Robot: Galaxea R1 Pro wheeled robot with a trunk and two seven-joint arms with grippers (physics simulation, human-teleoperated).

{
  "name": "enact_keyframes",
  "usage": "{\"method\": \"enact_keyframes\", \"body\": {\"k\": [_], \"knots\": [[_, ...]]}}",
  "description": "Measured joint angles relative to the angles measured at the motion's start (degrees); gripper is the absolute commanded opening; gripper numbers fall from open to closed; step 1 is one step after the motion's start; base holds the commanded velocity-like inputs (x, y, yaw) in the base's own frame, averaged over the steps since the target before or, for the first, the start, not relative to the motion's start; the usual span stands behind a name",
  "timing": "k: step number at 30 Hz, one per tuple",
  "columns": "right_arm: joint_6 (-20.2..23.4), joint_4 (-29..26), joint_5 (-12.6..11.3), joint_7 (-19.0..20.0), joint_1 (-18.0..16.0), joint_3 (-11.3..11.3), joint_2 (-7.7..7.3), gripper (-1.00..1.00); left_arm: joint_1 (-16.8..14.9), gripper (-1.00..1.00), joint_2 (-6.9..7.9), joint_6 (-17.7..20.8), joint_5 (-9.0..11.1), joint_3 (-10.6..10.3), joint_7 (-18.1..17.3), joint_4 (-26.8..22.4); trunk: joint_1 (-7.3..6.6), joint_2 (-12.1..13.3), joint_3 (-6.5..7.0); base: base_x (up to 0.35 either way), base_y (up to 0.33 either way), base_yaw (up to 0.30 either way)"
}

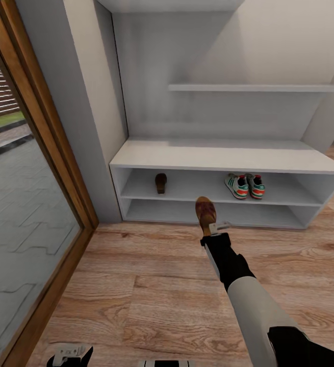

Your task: Pick up the two gym shoes and the two sandals from the corridor floor and place them onto the hallstand (shoe rack) in the corridor, making sure they are on the rack and not on the floor. Arrange them so the two gym shoes are next to each other and the two sandals are next to each other.

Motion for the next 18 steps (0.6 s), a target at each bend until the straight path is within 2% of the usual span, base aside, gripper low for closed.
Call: {"method": "enact_keyframes", "body": {"k": [10, 12, 14, 18], "knots": [[0.3, -0.1, -0.1, 0.2, 0.0, 0.1, 0.00, -1.00, 0.0, 1.00, 0.03, -0.1, 0.0, 0.0, -0.1, 0.0, 0.00, 0.0, 0.00, 0.000, 0.000, 0.000], [0.3, -0.1, -0.9, 0.2, 0.0, 0.0, 0.00, -1.00, 0.0, 1.00, 0.03, -0.1, 0.0, 0.0, -0.1, 0.0, 0.00, 0.0, 0.00, 0.018, 0.000, 0.000], [0.3, -0.1, -2.7, 0.1, 0.0, 0.0, 0.00, -1.00, 0.0, 1.00, 0.03, -0.1, 0.0, 0.0, -0.1, 0.0, -0.01, 0.0, -0.03, 0.118, 0.000, 0.074], [0.3, -0.1, -4.2, 0.1, 0.0, 0.0, 0.00, -1.00, 0.0, 1.00, 0.04, -0.1, 0.0, 0.0, -0.1, 0.0, -0.03, 0.0, -0.21, 0.248, 0.000, 0.143]]}}
